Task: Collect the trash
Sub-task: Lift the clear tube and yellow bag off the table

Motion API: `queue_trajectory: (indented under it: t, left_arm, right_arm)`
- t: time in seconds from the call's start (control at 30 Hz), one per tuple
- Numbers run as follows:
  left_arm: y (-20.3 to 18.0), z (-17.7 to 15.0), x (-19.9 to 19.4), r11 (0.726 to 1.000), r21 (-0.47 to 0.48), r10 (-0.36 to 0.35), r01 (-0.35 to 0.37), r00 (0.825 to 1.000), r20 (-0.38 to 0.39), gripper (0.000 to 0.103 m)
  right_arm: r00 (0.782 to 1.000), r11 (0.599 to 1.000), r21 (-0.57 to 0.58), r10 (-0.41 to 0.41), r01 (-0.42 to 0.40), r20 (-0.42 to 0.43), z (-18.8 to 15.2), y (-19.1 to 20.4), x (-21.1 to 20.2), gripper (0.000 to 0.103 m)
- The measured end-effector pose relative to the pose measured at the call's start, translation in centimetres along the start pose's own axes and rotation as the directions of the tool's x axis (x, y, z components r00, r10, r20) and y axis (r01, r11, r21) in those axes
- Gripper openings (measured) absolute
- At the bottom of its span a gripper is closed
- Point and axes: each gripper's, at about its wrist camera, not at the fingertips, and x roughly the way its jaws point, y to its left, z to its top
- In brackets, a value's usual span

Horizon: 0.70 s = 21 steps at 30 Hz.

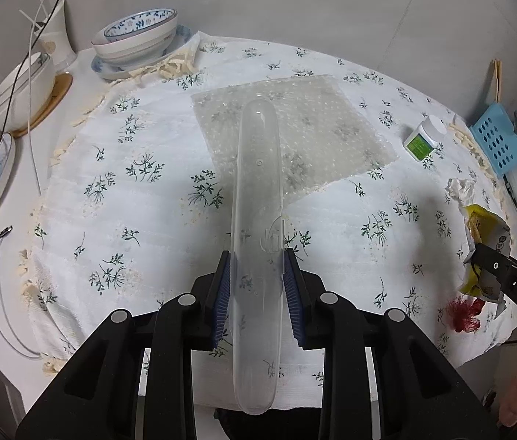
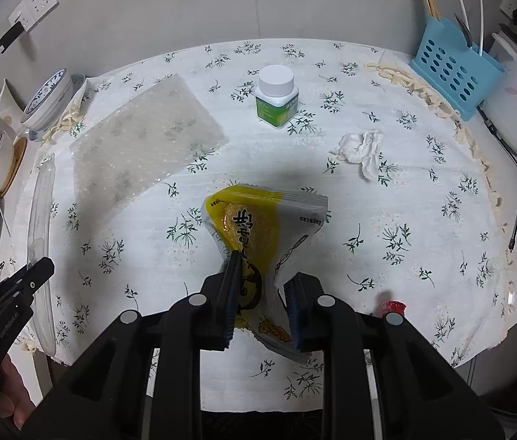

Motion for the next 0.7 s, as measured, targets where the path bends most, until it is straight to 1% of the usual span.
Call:
queue_trajectory:
  t: [0.7]
  left_arm:
    - [-0.1, -4.0, -3.7, 0.999, 0.029, -0.014, 0.013, 1.0, 0.024, 0.027]
  right_arm:
    - [0.998, 1.0, -0.001, 0.011, -0.011, 0.06, -3.7, -0.1, -4.5, 0.021]
